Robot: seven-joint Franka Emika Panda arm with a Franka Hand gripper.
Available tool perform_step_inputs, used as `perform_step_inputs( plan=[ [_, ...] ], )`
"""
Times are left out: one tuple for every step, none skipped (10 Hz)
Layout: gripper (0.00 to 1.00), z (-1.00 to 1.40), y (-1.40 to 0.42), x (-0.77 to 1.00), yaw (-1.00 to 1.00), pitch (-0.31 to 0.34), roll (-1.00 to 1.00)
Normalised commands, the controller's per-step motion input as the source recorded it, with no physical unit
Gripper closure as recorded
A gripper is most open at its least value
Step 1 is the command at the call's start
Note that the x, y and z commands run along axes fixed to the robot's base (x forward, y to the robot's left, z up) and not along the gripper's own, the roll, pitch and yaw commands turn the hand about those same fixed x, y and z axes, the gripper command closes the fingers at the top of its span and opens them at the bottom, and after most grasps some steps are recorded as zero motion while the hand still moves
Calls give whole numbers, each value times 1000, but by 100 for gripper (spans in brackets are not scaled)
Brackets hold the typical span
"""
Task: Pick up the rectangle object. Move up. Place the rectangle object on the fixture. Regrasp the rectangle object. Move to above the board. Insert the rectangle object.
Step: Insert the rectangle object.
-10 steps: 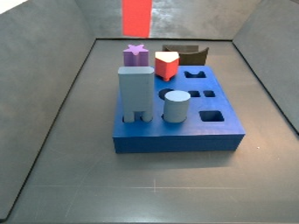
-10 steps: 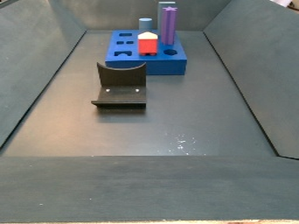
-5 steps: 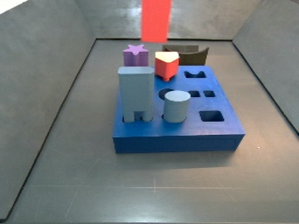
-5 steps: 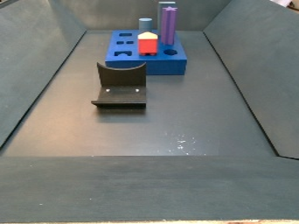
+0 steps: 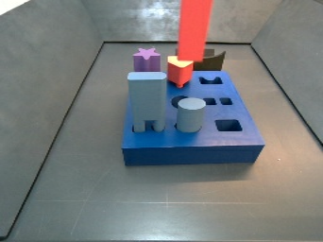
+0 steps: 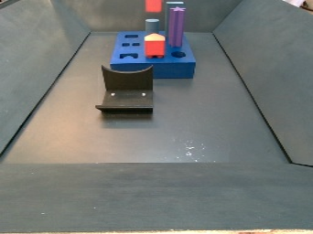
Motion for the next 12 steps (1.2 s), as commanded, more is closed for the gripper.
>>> perform_step_inputs(
  plan=[
    [100,-497,-11,523,-514,-37,424],
    [100,-509,-3,434,-603,-50,424],
    [100,-486,-57,386,-703,-131,374],
    [100,-457,-91,300,-723,-207,230],
    [100,-429,-343,0,-297,-146,100],
    [100,-554,-557,-11,83,-16,0],
    [100,-454,-626,-29,220,0,-100],
    [100,-389,-700,-94,200,0,-110],
    [100,-314,-631,-146,214,-10,-79],
    [100,-43,-489,-226,229,-94,0],
    [100,-46,-409,-131,614,-67,-20],
    [100,0,-360,-23,129,-39,99]
  ],
)
